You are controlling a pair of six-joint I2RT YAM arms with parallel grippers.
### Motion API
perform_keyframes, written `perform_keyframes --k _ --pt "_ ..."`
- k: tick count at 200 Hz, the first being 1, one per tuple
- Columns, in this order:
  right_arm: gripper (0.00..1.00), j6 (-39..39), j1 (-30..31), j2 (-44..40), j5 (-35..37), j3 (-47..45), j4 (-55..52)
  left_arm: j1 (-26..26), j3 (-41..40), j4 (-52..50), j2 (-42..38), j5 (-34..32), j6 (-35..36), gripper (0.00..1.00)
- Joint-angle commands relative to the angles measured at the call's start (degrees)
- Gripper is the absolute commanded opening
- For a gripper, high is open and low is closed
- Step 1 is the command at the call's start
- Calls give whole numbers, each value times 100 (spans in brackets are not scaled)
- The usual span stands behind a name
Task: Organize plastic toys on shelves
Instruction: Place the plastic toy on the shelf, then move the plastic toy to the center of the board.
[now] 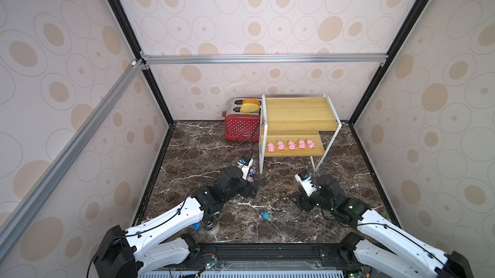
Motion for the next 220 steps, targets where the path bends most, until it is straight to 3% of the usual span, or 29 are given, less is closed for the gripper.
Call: perform_keyframes --k 1,43,87,120,154,184,220 --pt "65 -631 607 433 -346 -87 718 439 -153 -321 -61 -50 -753 99" --pt "64 -1704 1555 1296 -123 -457 2030 856 -435 -677 -164 -93 -1074 98" --pt "65 -2346 1824 2463 239 -473 3073 993 -547 -868 -298 -277 -1102 98" --pt "54 -2501 1830 3358 413 -367 3787 998 -558 -966 -294 -353 -1038 99" --pt "35 -2349 1544 3768 100 -319 4307 1006 -544 -1065 -296 -390 -868 99" --pt "27 -2278 1121 4035 -462 -100 4395 998 -724 -764 -285 -286 -697 98" --pt "29 -2185 498 4283 -1253 47 4459 914 -844 -42 13 503 101 96"
